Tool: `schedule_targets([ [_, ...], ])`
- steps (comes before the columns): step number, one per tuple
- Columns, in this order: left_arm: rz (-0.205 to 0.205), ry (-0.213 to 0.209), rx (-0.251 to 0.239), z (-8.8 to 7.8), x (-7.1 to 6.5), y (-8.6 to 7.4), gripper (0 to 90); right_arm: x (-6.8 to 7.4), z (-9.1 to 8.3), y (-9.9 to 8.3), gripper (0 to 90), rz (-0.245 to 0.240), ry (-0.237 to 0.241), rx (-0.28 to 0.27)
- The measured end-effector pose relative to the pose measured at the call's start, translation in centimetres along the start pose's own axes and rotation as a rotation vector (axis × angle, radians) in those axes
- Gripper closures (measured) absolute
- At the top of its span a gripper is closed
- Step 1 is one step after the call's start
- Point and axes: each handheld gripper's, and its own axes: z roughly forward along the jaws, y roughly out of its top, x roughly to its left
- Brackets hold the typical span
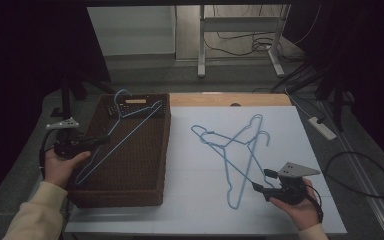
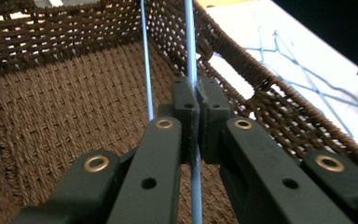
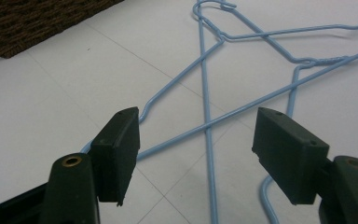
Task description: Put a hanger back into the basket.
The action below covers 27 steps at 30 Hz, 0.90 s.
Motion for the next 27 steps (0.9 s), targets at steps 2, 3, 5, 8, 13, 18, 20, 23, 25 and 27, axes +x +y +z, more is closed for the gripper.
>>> schedule_targets([
  [2,0.004,0.002,0.016,0.5,0.1,0.0,87.5,0.0,0.0,0.0,32.6,0.004,0.001,0.002],
  [3,0.006,0.001,0.025,0.7,0.2,0.0,87.4,0.0,0.0,-0.1,32.6,0.004,0.001,0.004],
  [5,0.015,-0.003,0.044,1.3,0.3,0.0,87.4,0.0,0.1,-0.1,32.6,0.002,0.004,0.009],
  [8,0.025,-0.014,0.060,1.9,0.4,0.0,87.5,0.1,0.1,-0.1,32.6,0.000,0.005,0.011],
  [13,0.022,-0.007,0.109,2.8,0.7,-0.2,87.4,0.0,0.2,-0.2,32.5,0.002,0.005,0.016],
  [18,0.060,0.132,0.193,3.9,0.8,-0.1,87.2,0.1,0.3,-0.2,32.5,0.001,0.007,0.019],
  [20,0.074,0.185,0.225,4.1,0.6,0.1,87.1,0.1,0.3,-0.2,32.5,0.001,0.007,0.021],
  [23,0.073,0.292,0.292,4.5,0.8,0.2,87.0,0.1,0.4,-0.2,32.3,0.001,0.010,0.027],
  [25,0.061,0.339,0.323,4.9,0.9,0.2,87.0,0.1,0.5,-0.2,32.1,-0.002,0.011,0.031],
  [27,0.073,0.386,0.352,5.3,0.7,0.1,86.9,0.2,0.5,-0.2,32.1,-0.002,0.012,0.032],
])
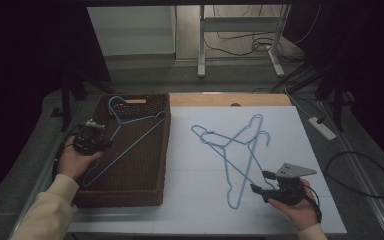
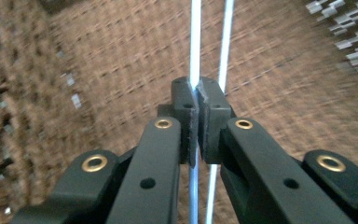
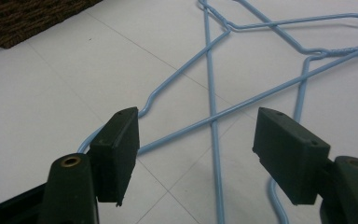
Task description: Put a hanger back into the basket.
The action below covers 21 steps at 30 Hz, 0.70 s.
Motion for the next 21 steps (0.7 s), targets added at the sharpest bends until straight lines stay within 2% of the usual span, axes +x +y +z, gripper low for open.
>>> schedule_targets([
  [1,0.010,0.017,0.014,0.1,-0.1,0.1,86.9,0.0,0.0,0.0,32.1,-0.001,0.001,-0.001],
  [2,0.010,0.017,0.014,0.1,-0.1,0.1,86.9,0.0,0.0,0.0,32.1,-0.001,0.001,-0.001],
  [3,0.017,0.046,0.034,0.4,-0.3,0.1,86.9,0.0,0.0,0.0,32.1,-0.001,0.002,-0.002],
  [4,0.019,0.053,0.040,0.5,-0.3,0.1,86.8,0.0,0.0,0.0,32.0,-0.002,0.003,0.000],
  [8,-0.002,0.082,0.061,0.9,-0.1,0.2,86.0,0.0,0.1,0.0,32.0,-0.002,0.006,0.003],
  [9,-0.004,0.100,0.069,1.0,-0.1,0.2,84.3,0.0,0.1,0.0,31.9,-0.002,0.006,0.003],
  [10,-0.004,0.100,0.069,1.0,-0.1,0.2,81.1,0.0,0.1,0.0,31.9,-0.002,0.006,0.003],
  [11,-0.010,0.123,0.066,1.1,-0.1,0.2,74.7,0.1,0.1,0.0,31.9,0.000,0.005,0.002],
  [12,-0.010,0.123,0.066,1.1,-0.1,0.2,67.5,0.1,0.1,0.0,31.9,0.000,0.005,0.002],
  [13,-0.007,0.129,0.039,0.8,-0.2,0.2,67.5,0.1,0.0,0.0,31.9,-0.001,0.004,0.002],
  [14,-0.002,0.129,0.020,0.6,-0.2,0.2,61.1,0.1,0.0,0.0,31.9,-0.002,0.003,0.002],
  [16,0.000,0.119,-0.042,-0.2,-0.4,0.1,54.4,0.1,0.0,0.0,31.9,0.000,0.003,-0.001],
  [17,0.004,0.121,-0.073,-0.7,-0.5,0.1,45.4,0.1,0.0,-0.1,32.0,0.002,0.002,-0.003],
  [18,0.022,0.102,-0.119,-1.5,-0.7,-0.1,42.8,0.0,0.0,-0.1,31.9,0.003,0.003,-0.003],
  [19,0.029,0.085,-0.141,-2.0,-0.7,-0.2,41.1,0.0,0.0,-0.1,31.9,0.003,0.003,-0.003],
  [20,0.029,0.085,-0.141,-2.0,-0.7,-0.2,40.2,0.0,0.0,-0.1,31.9,0.003,0.003,-0.003],
  [21,0.018,0.032,-0.198,-3.0,-0.9,-0.4,38.9,0.1,-0.1,0.0,31.9,0.002,0.003,-0.004],
])
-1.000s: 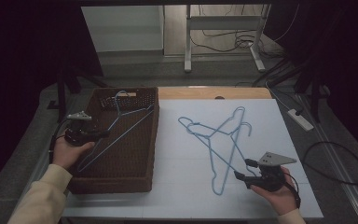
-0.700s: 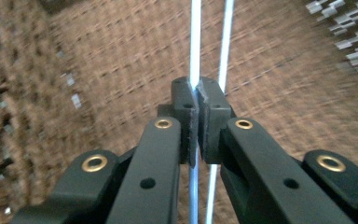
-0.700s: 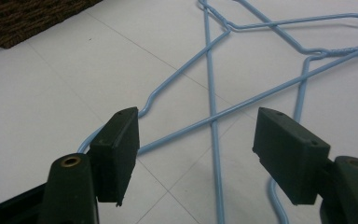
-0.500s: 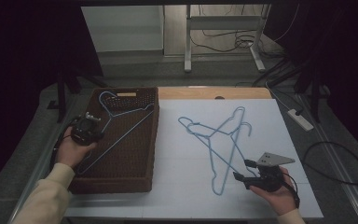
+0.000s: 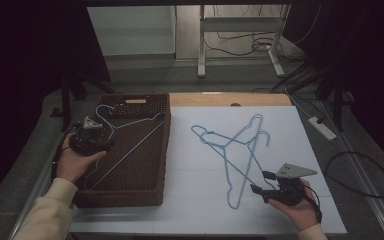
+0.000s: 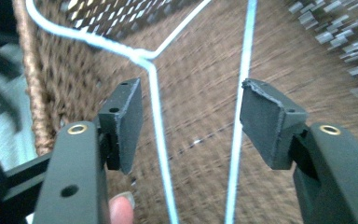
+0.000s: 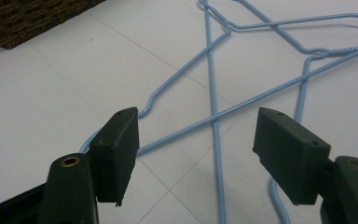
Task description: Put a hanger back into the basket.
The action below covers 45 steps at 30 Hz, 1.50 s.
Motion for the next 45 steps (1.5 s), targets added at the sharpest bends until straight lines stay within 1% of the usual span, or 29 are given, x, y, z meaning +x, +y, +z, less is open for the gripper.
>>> schedule_targets([
  [2,-0.027,-0.055,-0.060,-1.1,-0.2,-0.1,38.0,0.0,0.0,0.0,31.9,0.000,0.000,-0.001],
  [3,-0.027,-0.055,-0.060,-1.1,-0.2,-0.1,37.4,0.0,0.0,0.0,31.9,0.000,0.000,-0.001],
  [5,-0.047,-0.089,-0.106,-2.1,-0.6,-0.3,37.1,-0.1,-0.1,0.0,31.9,0.005,-0.006,-0.005],
  [6,-0.052,-0.130,-0.136,-2.9,-1.2,-0.6,37.0,-0.1,-0.2,0.0,31.9,0.005,-0.008,-0.005],
  [7,-0.051,-0.148,-0.153,-3.2,-1.5,-0.7,37.0,-0.1,-0.2,0.0,31.9,0.005,-0.008,-0.006],
  [8,-0.051,-0.148,-0.153,-3.2,-1.5,-0.7,36.9,-0.1,-0.2,0.0,31.9,0.005,-0.008,-0.006],
  [10,-0.041,-0.179,-0.178,-3.8,-2.5,-1.0,36.8,-0.1,-0.3,0.0,31.8,0.003,-0.012,-0.008],
  [11,-0.034,-0.190,-0.182,-4.0,-2.7,-1.1,36.5,-0.1,-0.4,0.0,31.9,0.004,-0.010,-0.013],
  [12,-0.019,-0.215,-0.192,-4.3,-3.6,-1.3,36.5,-0.2,-0.4,0.0,31.9,0.005,-0.011,-0.013],
  [13,-0.019,-0.215,-0.192,-4.3,-3.6,-1.3,36.4,-0.2,-0.4,0.0,31.9,0.005,-0.013,-0.013],
  [14,-0.009,-0.237,-0.209,-4.6,-4.5,-1.5,36.2,-0.2,-0.4,0.0,31.8,0.007,-0.013,-0.013],
  [15,-0.006,-0.254,-0.221,-4.7,-4.9,-1.6,36.2,-0.3,-0.4,0.0,31.9,0.007,-0.014,-0.013],
  [16,-0.006,-0.254,-0.221,-4.7,-4.9,-1.6,36.1,-0.3,-0.4,0.0,31.9,0.007,-0.014,-0.013],
  [19,0.007,-0.299,-0.252,-4.9,-6.2,-1.8,35.7,-0.3,-0.5,0.0,31.8,0.010,-0.015,-0.013],
  [20,0.016,-0.313,-0.258,-5.0,-6.7,-1.8,35.7,-0.3,-0.5,0.0,31.8,0.010,-0.015,-0.013],
  [21,0.034,-0.327,-0.264,-4.9,-7.7,-1.9,35.1,-0.3,-0.5,0.0,31.8,0.009,-0.016,-0.012],
  [22,0.042,-0.334,-0.267,-4.9,-8.2,-2.0,34.9,-0.3,-0.5,0.0,31.9,0.008,-0.016,-0.011],
  [23,0.042,-0.334,-0.267,-4.9,-8.2,-2.0,34.6,-0.3,-0.5,0.0,31.9,0.008,-0.016,-0.011],
  [26,0.060,-0.337,-0.274,-4.8,-9.3,-2.1,33.4,-0.4,-0.7,0.0,31.8,0.008,-0.015,-0.014],
  [27,0.061,-0.349,-0.281,-4.6,-9.7,-2.3,33.3,-0.4,-0.7,-0.1,31.9,0.009,-0.015,-0.015],
  [28,0.059,-0.355,-0.284,-4.5,-9.9,-2.4,33.2,-0.4,-0.7,-0.1,31.9,0.010,-0.015,-0.015],
  [30,0.059,-0.359,-0.285,-4.4,-10.0,-2.4,33.2,-0.4,-0.7,-0.1,31.9,0.009,-0.015,-0.015],
  [32,0.062,-0.378,-0.276,-3.9,-10.4,-2.6,33.0,-0.4,-0.7,0.0,31.9,0.004,-0.012,-0.017],
  [35,0.058,-0.381,-0.276,-3.7,-10.6,-2.7,33.0,-0.4,-0.8,0.1,31.9,0.000,-0.013,-0.021],
  [39,0.067,-0.387,-0.283,-3.8,-11.0,-2.7,33.0,-0.4,-0.8,0.2,31.8,-0.002,-0.018,-0.024],
  [41,0.067,-0.389,-0.278,-3.6,-11.2,-2.7,32.8,-0.4,-0.8,0.2,31.9,-0.009,-0.020,-0.021],
  [43,0.061,-0.389,-0.275,-3.5,-11.3,-2.8,32.8,-0.3,-0.9,0.3,31.8,-0.009,-0.016,-0.028],
  [45,0.066,-0.388,-0.273,-3.4,-11.6,-2.9,32.7,-0.4,-1.1,0.3,31.8,-0.010,-0.021,-0.034],
])
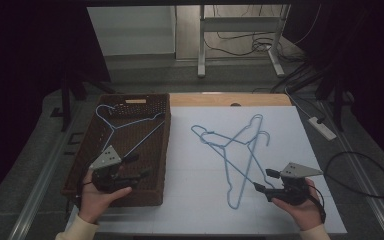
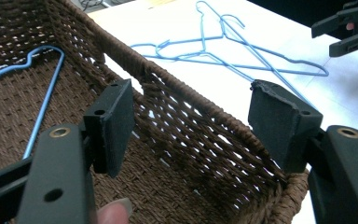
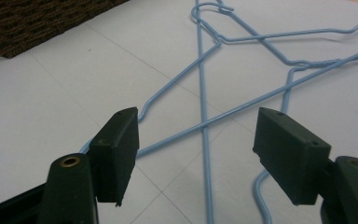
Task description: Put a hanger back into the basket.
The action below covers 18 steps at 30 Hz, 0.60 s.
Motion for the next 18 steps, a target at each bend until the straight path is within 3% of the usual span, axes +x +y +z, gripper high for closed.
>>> schedule_targets([
  [5,-0.004,0.001,0.000,0.1,-0.1,-0.1,32.3,-0.5,-0.2,-0.2,31.8,0.029,-0.020,-0.012],
  [18,0.011,-0.030,-0.011,-0.2,-1.0,-0.5,31.4,-0.7,0.3,1.1,30.3,0.009,-0.051,0.006],
])
